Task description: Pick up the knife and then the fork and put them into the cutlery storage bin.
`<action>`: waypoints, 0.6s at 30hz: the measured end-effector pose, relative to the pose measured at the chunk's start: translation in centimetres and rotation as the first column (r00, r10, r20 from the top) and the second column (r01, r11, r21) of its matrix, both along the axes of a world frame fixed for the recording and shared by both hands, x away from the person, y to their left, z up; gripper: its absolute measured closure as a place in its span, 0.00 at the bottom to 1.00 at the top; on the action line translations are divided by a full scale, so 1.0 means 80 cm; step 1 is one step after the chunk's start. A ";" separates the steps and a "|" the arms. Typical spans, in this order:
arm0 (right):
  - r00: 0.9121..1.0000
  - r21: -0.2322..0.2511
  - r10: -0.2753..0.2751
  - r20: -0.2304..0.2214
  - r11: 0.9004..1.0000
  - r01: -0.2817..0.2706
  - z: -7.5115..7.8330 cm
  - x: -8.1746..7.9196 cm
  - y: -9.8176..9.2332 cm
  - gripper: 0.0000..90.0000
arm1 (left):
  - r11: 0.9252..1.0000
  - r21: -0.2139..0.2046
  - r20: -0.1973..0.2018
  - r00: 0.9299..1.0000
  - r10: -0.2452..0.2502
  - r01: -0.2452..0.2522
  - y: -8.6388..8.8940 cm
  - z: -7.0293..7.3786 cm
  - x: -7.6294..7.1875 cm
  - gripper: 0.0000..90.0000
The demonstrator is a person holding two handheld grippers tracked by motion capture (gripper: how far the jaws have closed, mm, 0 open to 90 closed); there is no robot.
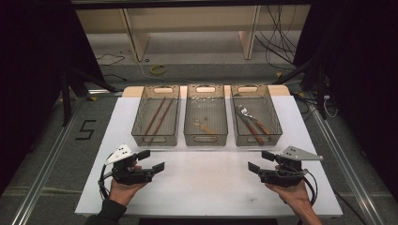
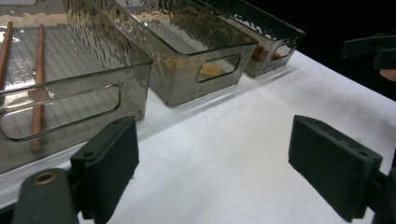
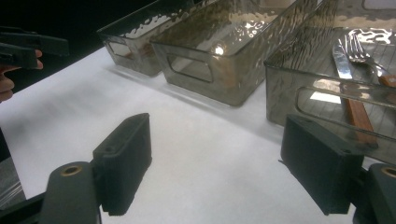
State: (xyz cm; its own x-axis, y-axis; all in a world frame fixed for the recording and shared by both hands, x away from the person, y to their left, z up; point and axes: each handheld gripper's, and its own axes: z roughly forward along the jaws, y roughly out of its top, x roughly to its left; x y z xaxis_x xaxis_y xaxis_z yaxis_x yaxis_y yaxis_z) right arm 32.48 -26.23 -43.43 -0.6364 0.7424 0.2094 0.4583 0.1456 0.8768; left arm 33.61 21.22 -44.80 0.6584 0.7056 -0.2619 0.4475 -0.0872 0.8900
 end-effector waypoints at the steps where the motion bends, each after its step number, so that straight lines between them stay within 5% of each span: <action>1: 1.000 0.001 -0.001 -0.001 1.000 0.001 -0.001 0.000 0.000 0.28 | 1.000 -0.001 -0.001 1.000 0.000 0.000 0.000 0.000 0.000 0.18; 18: 1.000 0.000 0.005 -0.001 1.000 -0.005 -0.003 -0.002 0.001 0.27 | 1.000 0.000 0.001 1.000 0.002 -0.002 0.000 0.000 0.000 0.18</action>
